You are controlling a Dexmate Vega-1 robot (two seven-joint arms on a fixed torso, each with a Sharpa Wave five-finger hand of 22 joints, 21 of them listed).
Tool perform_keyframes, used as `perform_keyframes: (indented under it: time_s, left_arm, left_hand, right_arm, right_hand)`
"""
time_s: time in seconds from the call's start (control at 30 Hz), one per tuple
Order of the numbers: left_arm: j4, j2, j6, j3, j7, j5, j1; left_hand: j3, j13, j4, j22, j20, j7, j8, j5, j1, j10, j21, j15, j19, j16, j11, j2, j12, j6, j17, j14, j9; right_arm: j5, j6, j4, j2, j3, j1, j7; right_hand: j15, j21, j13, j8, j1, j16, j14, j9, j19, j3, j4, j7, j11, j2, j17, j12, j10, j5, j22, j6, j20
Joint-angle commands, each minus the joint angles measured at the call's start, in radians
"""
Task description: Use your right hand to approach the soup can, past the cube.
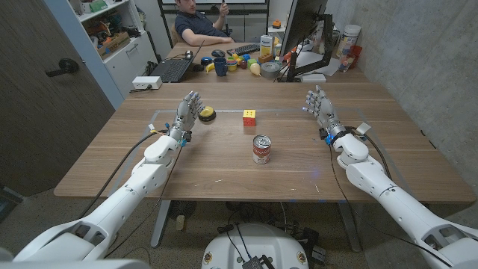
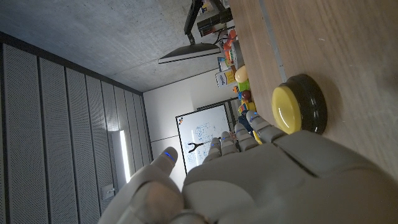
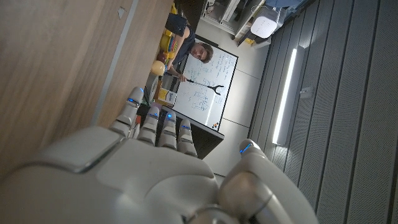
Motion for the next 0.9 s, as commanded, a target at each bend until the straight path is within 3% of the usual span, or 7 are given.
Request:
perform_keyframes:
  time_s: [0.03, 0.9]
  left_arm:
    - [0.010, -0.002, -0.002, 0.002, -0.010, -0.002, -0.006]
    - [0.018, -0.001, 0.006, 0.004, -0.012, 0.000, -0.014]
  left_hand:
    - [0.000, 0.003, -0.001, 0.003, -0.002, 0.000, 0.007, 0.009, 0.002, -0.007, 0.005, 0.004, 0.010, 0.007, 0.001, 0.119, 0.005, -0.002, 0.005, -0.006, 0.002]
    - [-0.003, 0.003, -0.001, 0.004, -0.002, -0.001, 0.006, 0.010, 0.002, -0.008, 0.005, 0.005, 0.011, 0.007, 0.001, 0.119, 0.005, -0.003, 0.005, -0.007, 0.002]
  right_arm:
    - [-0.147, 0.050, -0.043, -0.038, -0.027, 0.006, -0.042]
    - [-0.449, 0.097, -0.170, -0.097, -0.070, 0.002, -0.142]
  right_hand:
    - [0.004, -0.018, 0.002, 0.012, 0.020, -0.011, 0.002, 0.005, 0.004, -0.013, -0.014, -0.019, -0.007, -0.028, 0.004, 0.001, -0.001, -0.003, 0.002, 0.010, 0.006]
    - [-0.014, -0.052, 0.003, 0.020, 0.081, -0.029, 0.011, 0.005, 0.015, -0.028, -0.055, -0.030, -0.021, -0.061, 0.004, 0.009, 0.010, 0.002, 0.003, 0.025, 0.005]
